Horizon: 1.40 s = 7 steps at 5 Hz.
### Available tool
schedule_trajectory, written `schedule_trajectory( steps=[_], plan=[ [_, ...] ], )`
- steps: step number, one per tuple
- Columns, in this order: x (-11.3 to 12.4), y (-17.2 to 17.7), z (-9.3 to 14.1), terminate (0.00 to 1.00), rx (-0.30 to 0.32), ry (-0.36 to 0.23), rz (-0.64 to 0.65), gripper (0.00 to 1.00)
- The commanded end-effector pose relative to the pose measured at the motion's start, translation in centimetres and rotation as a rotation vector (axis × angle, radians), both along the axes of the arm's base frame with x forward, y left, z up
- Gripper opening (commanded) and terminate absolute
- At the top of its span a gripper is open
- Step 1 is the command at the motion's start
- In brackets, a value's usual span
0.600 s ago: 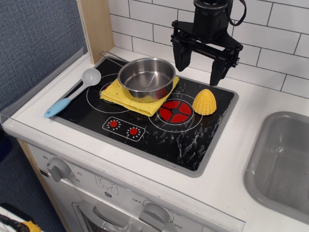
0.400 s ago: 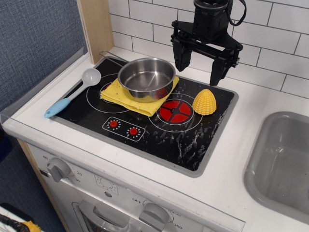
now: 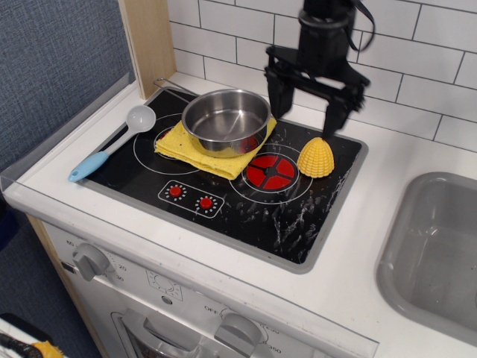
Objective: Put the silver pot underneath the corn.
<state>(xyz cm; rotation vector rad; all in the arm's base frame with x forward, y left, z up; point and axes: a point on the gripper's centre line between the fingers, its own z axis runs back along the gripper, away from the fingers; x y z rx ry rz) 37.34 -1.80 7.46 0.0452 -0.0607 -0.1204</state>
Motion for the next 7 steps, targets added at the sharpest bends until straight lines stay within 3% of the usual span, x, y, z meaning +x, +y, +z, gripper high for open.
schedule_trajectory(
  steps=[1, 3, 4, 7],
  plan=[
    [1.9, 6.0, 1.6, 0.0, 0.039, -0.051, 0.123, 1.0],
    [1.3, 5.3, -2.0, 0.0, 0.017, 0.04, 0.101, 1.0],
    [1.1, 4.6, -2.1, 0.0, 0.02, 0.036, 0.077, 0.0],
    [1.0, 4.6, -1.3, 0.0, 0.026, 0.008, 0.076, 0.0]
  ],
)
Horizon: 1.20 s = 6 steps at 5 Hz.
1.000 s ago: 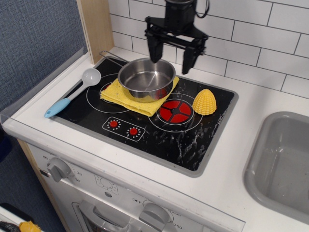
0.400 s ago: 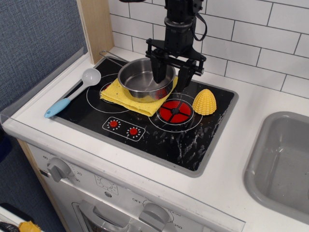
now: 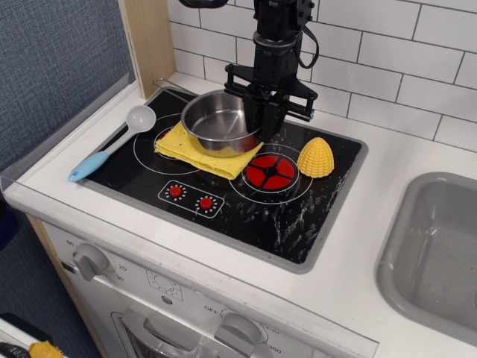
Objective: Put the silver pot underneath the corn.
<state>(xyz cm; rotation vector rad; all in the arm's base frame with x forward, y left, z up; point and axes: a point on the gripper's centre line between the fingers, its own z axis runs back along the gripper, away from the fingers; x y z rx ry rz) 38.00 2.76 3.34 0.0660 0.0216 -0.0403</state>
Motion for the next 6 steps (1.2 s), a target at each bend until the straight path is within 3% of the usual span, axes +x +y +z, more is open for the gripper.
schedule_trajectory(
  steps=[1, 2, 3, 5, 6],
  plan=[
    [-0.3, -0.4, 6.8, 0.0, 0.037, -0.148, -0.025, 0.0],
    [-2.8, -2.9, 10.1, 0.0, 0.071, -0.198, -0.058, 0.0],
    [-6.9, -7.0, 10.0, 0.0, 0.037, -0.178, -0.115, 0.0],
    [-12.0, -12.7, 4.8, 0.0, -0.024, -0.075, -0.003, 0.0],
    [-12.5, -13.6, 2.8, 0.0, -0.039, -0.028, 0.037, 0.0]
  ],
)
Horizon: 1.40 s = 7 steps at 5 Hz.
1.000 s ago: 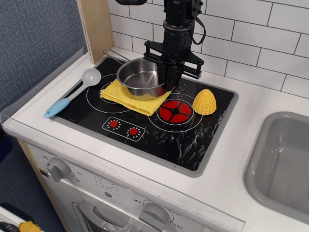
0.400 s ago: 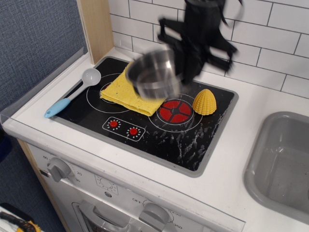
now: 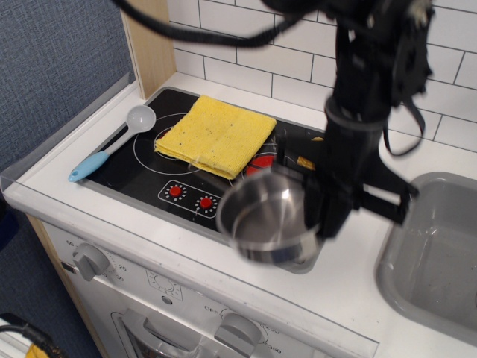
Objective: Put the silver pot underneath the corn.
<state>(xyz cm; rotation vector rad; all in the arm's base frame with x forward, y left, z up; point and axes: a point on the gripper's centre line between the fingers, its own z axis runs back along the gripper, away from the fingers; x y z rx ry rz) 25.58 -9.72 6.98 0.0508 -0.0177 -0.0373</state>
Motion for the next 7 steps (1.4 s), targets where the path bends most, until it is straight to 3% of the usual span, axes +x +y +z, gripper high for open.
schedule_trajectory(
  steps=[1, 2, 5, 6, 7],
  plan=[
    [0.2, -1.1, -2.4, 0.0, -0.028, 0.055, 0.088, 0.0],
    [0.9, -1.0, -3.1, 0.0, -0.013, 0.064, 0.095, 0.0],
    [3.7, 1.2, -2.1, 0.0, -0.003, -0.038, 0.201, 0.0],
    [4.0, 1.5, -2.1, 0.0, -0.004, -0.03, 0.224, 0.0],
    [3.9, 1.2, -1.9, 0.0, -0.03, -0.019, 0.205, 1.0]
  ],
)
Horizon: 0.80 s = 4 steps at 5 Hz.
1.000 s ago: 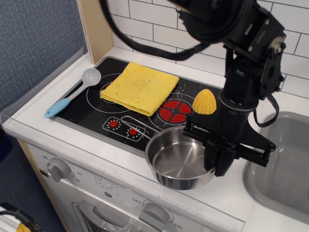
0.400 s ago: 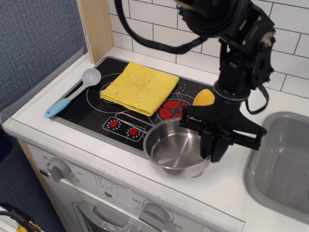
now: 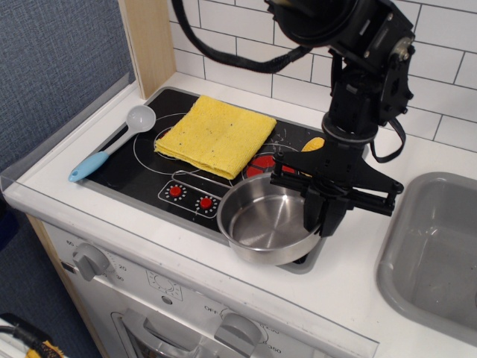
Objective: Put the silver pot underneath the corn.
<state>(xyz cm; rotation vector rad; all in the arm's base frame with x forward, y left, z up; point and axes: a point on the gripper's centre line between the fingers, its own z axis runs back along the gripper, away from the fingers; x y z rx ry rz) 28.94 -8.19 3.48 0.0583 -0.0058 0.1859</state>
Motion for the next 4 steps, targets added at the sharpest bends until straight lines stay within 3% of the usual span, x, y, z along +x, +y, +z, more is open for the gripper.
schedule_trajectory(
  steps=[1, 3, 4],
  plan=[
    [1.1, -0.5, 2.6, 0.0, -0.035, -0.059, -0.069, 1.0],
    [2.3, -0.3, 5.1, 0.0, -0.005, -0.121, -0.19, 1.0],
    [2.7, -0.1, 5.1, 0.0, 0.008, -0.104, -0.252, 1.0]
  ],
)
